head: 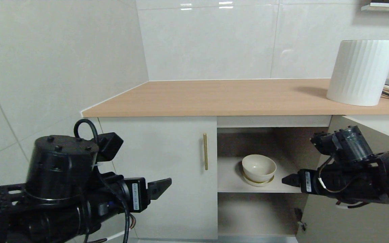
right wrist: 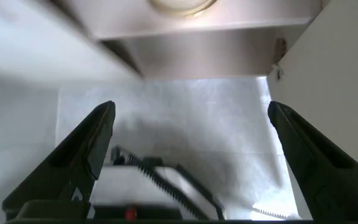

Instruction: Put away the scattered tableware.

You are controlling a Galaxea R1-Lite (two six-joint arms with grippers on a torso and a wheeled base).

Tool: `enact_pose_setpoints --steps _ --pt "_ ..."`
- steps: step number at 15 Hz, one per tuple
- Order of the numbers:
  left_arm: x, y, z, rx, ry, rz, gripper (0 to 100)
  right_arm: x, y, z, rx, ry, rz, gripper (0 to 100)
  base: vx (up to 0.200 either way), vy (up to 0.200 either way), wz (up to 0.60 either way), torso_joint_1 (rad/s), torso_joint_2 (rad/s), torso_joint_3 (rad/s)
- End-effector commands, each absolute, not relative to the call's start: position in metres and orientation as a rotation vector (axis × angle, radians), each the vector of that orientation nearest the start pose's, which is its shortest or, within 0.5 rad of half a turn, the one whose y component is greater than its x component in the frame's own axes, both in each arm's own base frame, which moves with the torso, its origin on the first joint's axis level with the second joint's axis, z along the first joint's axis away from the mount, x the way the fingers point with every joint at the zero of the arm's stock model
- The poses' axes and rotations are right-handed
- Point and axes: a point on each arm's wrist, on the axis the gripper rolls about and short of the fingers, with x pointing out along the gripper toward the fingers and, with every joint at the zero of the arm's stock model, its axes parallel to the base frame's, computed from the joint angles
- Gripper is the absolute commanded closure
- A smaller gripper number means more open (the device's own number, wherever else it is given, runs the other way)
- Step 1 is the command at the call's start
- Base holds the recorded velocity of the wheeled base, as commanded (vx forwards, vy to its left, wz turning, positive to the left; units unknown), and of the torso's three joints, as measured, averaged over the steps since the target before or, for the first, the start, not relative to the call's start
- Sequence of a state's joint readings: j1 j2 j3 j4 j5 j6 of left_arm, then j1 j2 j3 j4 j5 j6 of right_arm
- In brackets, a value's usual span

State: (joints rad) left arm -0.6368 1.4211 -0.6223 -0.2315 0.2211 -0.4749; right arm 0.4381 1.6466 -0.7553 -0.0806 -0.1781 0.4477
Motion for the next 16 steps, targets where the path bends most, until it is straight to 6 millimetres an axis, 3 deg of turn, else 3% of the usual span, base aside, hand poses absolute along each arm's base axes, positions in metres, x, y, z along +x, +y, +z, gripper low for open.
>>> enact_pose_setpoints --steps 1,6,16 --pt "0.169 -0.116 0.181 -0.252 0.549 -0.274 0 0.212 0.107 0.144 0.164 0.796 0.114 0 0.0 0.0 0.0 0.0 0.0 0.0" --pt "0.174 -0.119 0.174 -0.259 0.579 -0.257 0 0.201 0.109 0.134 0.137 0.838 0.131 0 0.0 0.0 0.0 0.0 0.0 0.0" --pt "0.175 -0.12 0.171 -0.252 0.593 -0.255 0 0.203 0.109 0.13 0.129 0.853 0.127 0 -0.2 0.0 0.0 0.003 0.0 0.002"
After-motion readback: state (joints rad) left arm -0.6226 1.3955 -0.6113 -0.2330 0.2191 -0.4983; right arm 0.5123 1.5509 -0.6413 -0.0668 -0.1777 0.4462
